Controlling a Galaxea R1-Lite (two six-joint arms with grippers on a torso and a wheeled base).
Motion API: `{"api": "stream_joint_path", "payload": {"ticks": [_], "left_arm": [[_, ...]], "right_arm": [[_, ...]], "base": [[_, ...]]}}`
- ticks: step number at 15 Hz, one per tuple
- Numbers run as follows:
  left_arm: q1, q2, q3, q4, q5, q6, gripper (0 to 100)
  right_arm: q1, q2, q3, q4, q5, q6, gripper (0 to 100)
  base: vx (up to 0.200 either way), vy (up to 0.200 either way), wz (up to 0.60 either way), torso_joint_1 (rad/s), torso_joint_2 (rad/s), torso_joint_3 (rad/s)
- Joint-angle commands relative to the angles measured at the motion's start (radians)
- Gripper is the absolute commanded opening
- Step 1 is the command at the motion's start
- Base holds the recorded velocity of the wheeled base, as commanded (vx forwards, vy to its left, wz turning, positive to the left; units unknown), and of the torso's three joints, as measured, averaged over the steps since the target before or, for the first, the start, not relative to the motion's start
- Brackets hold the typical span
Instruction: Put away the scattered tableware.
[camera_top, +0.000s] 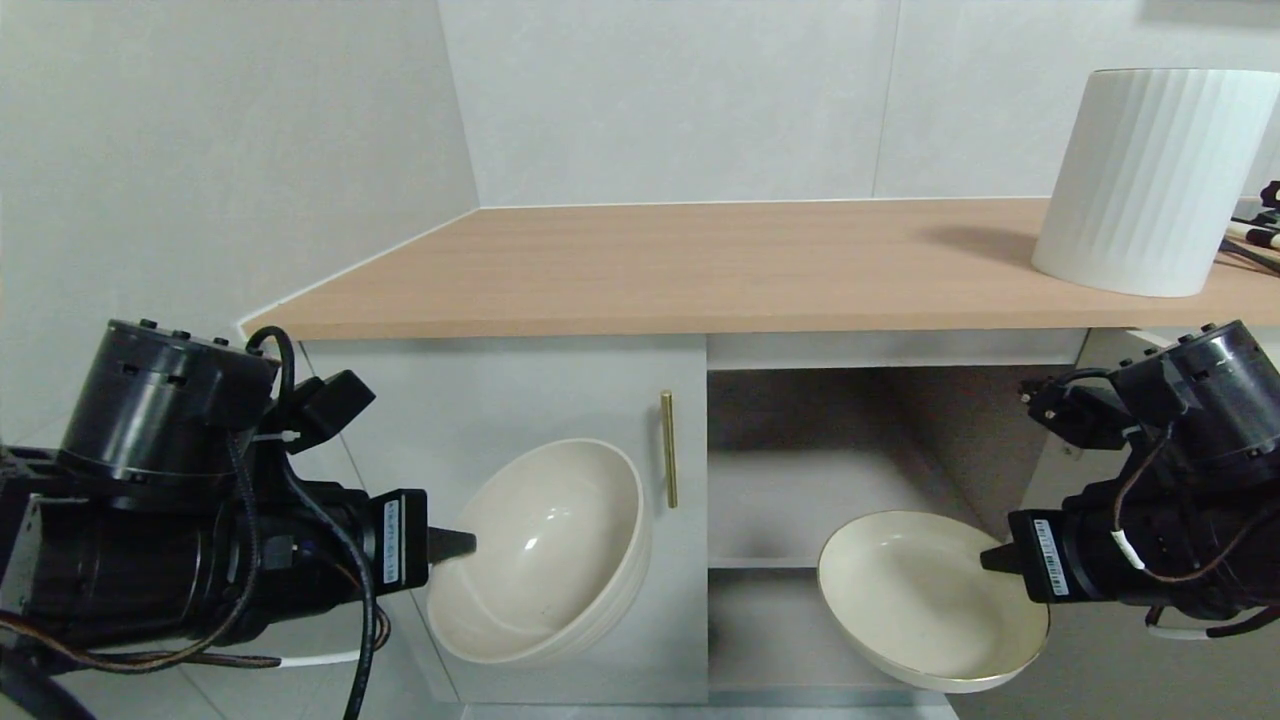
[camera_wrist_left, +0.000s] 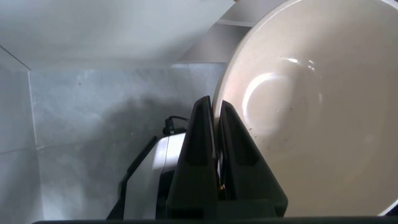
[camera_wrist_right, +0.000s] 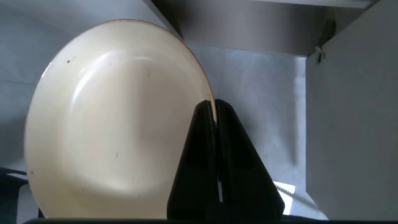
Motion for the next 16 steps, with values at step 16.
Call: {"api": "stream_joint_path", "payload": {"ticks": [16], "left_arm": [[0.0,0.033,0.003,0.0,0.0,0.0,0]], "right_arm": [[-0.144,0.779,-0.106,-0.713,-0.075,0.056,0]], "base": [[0.0,0.0,0.0,0.0,0.0,0.0]]}}
